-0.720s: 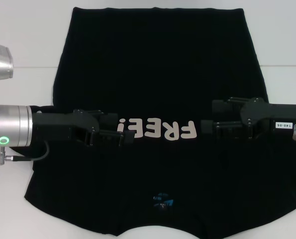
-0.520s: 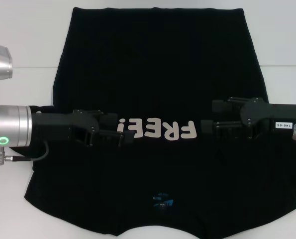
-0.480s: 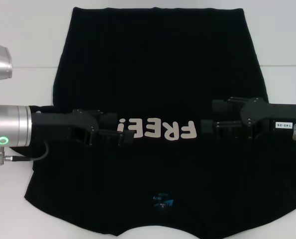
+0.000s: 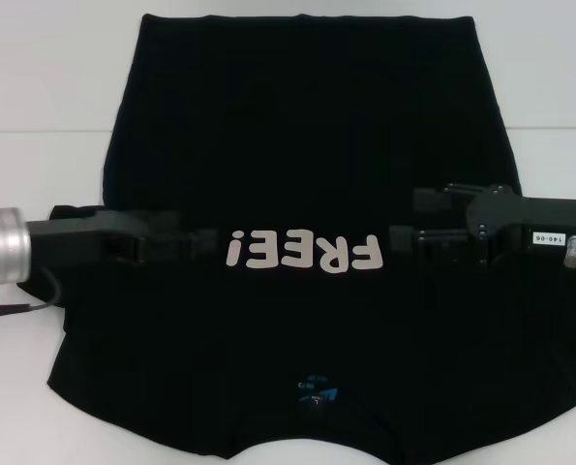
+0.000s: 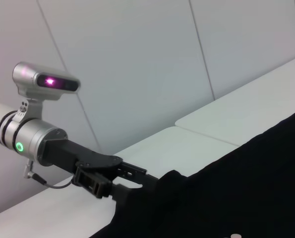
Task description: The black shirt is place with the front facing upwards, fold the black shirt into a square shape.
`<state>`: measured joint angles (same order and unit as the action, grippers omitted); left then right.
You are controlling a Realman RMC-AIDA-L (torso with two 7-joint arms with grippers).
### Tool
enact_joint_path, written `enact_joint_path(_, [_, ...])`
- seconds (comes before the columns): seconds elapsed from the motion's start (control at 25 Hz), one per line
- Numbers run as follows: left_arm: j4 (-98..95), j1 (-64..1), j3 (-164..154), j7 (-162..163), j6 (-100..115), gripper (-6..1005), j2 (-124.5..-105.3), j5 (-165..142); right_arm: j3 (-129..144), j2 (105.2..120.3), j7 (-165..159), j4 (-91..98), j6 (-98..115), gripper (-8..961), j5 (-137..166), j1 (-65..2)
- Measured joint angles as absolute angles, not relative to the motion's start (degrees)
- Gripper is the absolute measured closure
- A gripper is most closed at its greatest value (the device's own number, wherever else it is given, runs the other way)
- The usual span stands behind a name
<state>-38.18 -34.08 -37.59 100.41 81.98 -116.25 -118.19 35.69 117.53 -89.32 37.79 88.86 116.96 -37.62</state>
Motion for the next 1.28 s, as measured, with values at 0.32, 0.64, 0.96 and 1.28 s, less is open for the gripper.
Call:
enact_joint_path(0.32, [-38.02,-30.49,-32.38,107.11,82.29,67,-113.87,-118.18,35.69,118.1,-89.29,37.79,88.44,27,116.31,-38.32])
enact_joint_path(0.64, [-38.41,-26.49,-30.41,117.45,79.78,68,-111.87,-118.66,35.68,118.5,-89.3,37.79,88.29,27,116.19,-38.95])
enact_joint_path(0.96, [-38.46,-24.88,-26.97,123.6,76.82,68,-111.0,-123.88,35.68,118.52,-89.52,38.0,87.9,26,116.09,-39.28])
enact_joint_path(1.28, [-38.03,-25.16,-26.97,125.57,75.27,69,-111.09,-126.83,35.68,118.34,-89.51,37.88,87.35,26,115.96,-39.43])
